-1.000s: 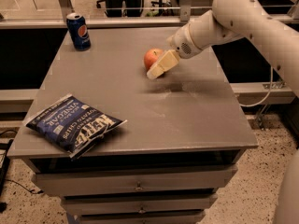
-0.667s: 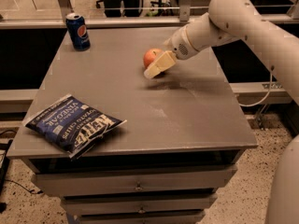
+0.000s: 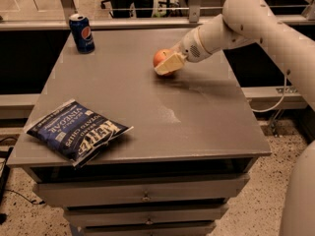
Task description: Move apple near blue chip bag
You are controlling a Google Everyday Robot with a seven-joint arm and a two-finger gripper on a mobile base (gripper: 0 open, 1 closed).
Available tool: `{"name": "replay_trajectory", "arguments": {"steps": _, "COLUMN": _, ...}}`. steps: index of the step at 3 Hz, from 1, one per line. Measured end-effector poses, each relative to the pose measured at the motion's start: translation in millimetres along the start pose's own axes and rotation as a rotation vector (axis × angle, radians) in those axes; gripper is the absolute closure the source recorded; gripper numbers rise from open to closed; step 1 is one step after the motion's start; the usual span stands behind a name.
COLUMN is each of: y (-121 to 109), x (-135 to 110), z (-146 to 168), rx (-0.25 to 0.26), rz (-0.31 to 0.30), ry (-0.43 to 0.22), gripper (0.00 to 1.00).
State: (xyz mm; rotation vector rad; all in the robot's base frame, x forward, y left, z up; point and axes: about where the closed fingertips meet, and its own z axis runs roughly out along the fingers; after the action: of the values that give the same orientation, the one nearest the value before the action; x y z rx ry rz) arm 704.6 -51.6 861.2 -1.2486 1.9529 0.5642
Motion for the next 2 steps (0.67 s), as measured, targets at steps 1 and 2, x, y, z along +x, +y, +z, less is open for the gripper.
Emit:
{"name": "replay_trajectory", "arguments": {"steps": 1, "y": -2, "x": -9, "z": -13, "rx": 0.013, "rz": -0.008, "ry": -0.035, "gripper": 0.81}}
{"name": "replay_trajectory", "arguments": {"steps": 2, "y": -1, "x": -25, "z": -38, "rx": 0.02, "rz": -0.026, "ry": -0.095, "gripper": 1.0}}
